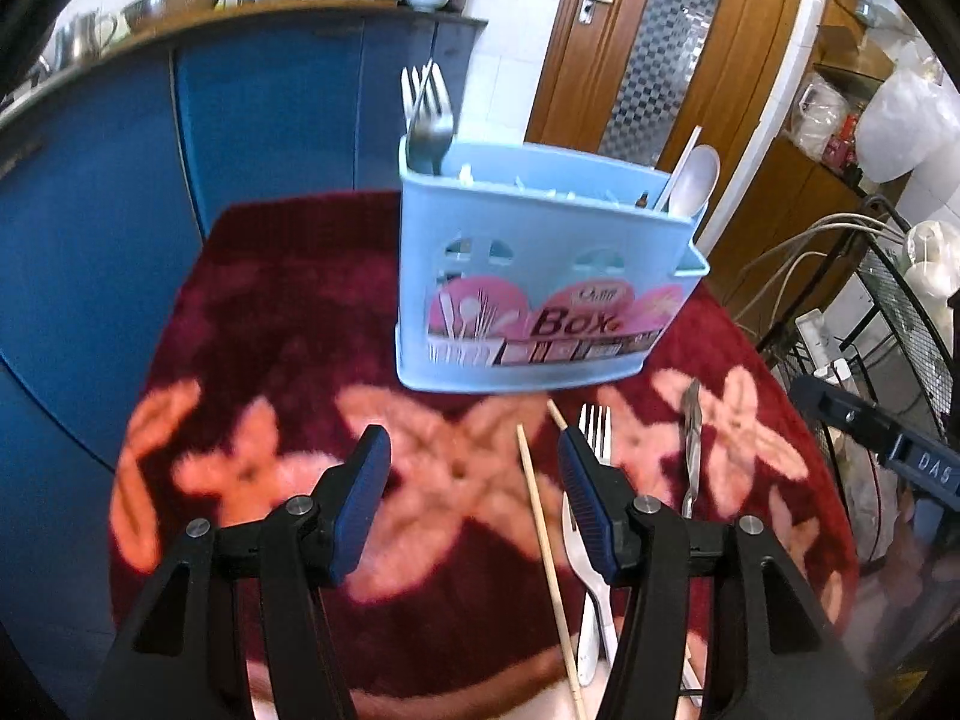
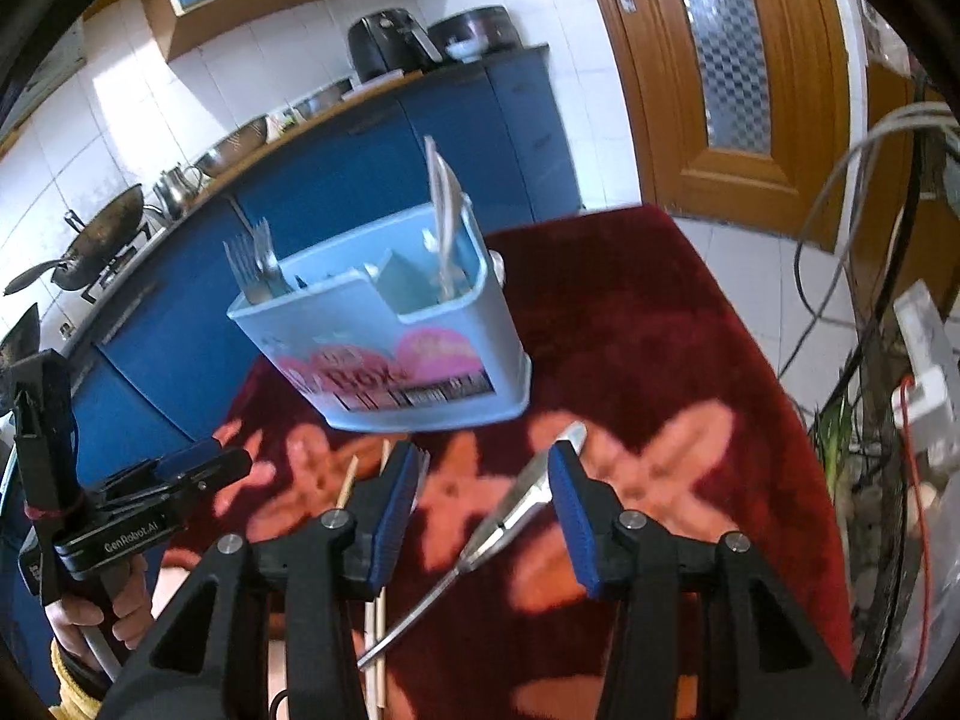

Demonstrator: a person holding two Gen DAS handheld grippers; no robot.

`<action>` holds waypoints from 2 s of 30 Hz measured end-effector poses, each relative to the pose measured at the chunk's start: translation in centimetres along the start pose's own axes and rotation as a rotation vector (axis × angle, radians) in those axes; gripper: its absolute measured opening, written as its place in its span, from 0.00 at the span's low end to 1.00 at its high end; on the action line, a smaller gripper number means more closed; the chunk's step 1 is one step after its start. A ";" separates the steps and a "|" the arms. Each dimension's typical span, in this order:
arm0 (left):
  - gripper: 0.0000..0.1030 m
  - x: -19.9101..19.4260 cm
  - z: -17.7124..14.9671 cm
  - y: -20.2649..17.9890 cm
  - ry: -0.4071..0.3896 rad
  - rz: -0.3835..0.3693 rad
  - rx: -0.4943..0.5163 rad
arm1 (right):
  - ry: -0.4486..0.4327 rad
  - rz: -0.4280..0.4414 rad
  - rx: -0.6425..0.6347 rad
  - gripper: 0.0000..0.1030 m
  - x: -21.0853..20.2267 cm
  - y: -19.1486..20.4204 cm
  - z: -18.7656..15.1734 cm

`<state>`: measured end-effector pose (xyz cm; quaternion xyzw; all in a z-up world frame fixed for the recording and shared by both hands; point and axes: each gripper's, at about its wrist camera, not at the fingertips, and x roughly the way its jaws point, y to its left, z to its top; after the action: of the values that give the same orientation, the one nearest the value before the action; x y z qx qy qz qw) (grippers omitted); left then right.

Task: Organize utensils
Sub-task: 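Move both open tools back toward the remaining utensils on the cloth, then grasp a wooden chopstick with the left tool while the right tool grasps the silver knife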

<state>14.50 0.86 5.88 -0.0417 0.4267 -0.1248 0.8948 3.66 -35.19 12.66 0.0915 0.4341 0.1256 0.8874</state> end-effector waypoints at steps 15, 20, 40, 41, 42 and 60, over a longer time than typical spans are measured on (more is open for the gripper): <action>0.58 3.6 -2.2 -1.8 0.109 -0.032 0.014 | 0.095 -0.010 0.082 0.48 3.5 -2.4 -2.7; 0.49 5.1 -2.6 -2.2 0.154 -0.033 0.019 | 0.102 -0.010 0.099 0.49 3.9 -3.1 -3.1; 0.22 7.6 -2.5 -3.4 0.343 -0.023 0.038 | 0.122 0.039 0.105 0.50 4.6 -4.1 -3.8; 0.22 7.5 -2.6 -3.4 0.347 -0.022 0.041 | 0.123 0.040 0.102 0.50 4.5 -4.0 -3.8; 0.22 7.4 -2.7 -3.4 0.351 -0.022 0.042 | 0.123 0.040 0.100 0.50 4.5 -4.0 -3.8; 0.02 4.1 -3.6 -1.5 0.218 -0.101 0.026 | 0.240 0.015 0.082 0.50 5.9 -0.9 -3.4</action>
<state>13.91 -1.55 0.78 -0.0377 0.5169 -0.1792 0.8362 4.61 -34.04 5.98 0.1153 0.5413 0.1244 0.8235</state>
